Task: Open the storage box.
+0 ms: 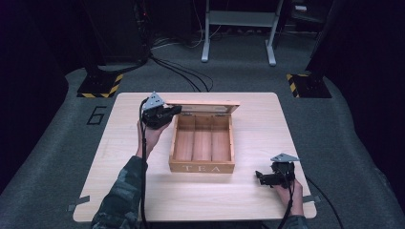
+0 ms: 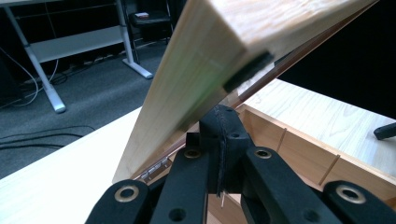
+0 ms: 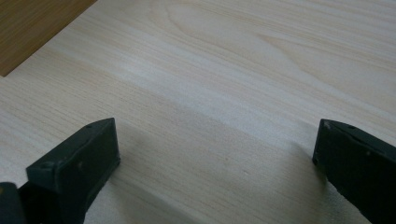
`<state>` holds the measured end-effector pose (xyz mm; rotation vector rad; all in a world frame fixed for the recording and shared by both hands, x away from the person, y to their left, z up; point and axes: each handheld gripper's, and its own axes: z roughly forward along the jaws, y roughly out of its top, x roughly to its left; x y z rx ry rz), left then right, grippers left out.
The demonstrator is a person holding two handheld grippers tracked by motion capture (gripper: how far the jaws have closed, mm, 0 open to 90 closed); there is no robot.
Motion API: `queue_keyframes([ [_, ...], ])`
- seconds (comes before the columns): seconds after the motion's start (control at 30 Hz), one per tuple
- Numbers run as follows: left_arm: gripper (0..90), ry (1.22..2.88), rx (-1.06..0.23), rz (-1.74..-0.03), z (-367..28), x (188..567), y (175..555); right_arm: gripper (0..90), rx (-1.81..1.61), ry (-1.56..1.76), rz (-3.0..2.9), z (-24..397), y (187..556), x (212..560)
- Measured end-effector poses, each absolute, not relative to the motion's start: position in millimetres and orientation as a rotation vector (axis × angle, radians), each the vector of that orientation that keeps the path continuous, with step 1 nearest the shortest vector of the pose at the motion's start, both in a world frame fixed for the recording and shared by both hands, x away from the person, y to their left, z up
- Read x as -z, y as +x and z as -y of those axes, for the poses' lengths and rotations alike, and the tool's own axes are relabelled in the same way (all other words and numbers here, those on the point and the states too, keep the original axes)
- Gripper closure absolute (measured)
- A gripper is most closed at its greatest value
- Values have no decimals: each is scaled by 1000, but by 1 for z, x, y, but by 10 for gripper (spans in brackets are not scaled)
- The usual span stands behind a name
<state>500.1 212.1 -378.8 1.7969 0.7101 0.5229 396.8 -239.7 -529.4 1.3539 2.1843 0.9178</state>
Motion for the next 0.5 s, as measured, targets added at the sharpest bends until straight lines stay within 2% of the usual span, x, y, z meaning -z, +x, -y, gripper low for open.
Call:
queue_keyframes([
  [0.5, 896, 1791, -531, -708, -212, 379, 501, 0, -920, 1355, -2183, 240, 397, 529],
])
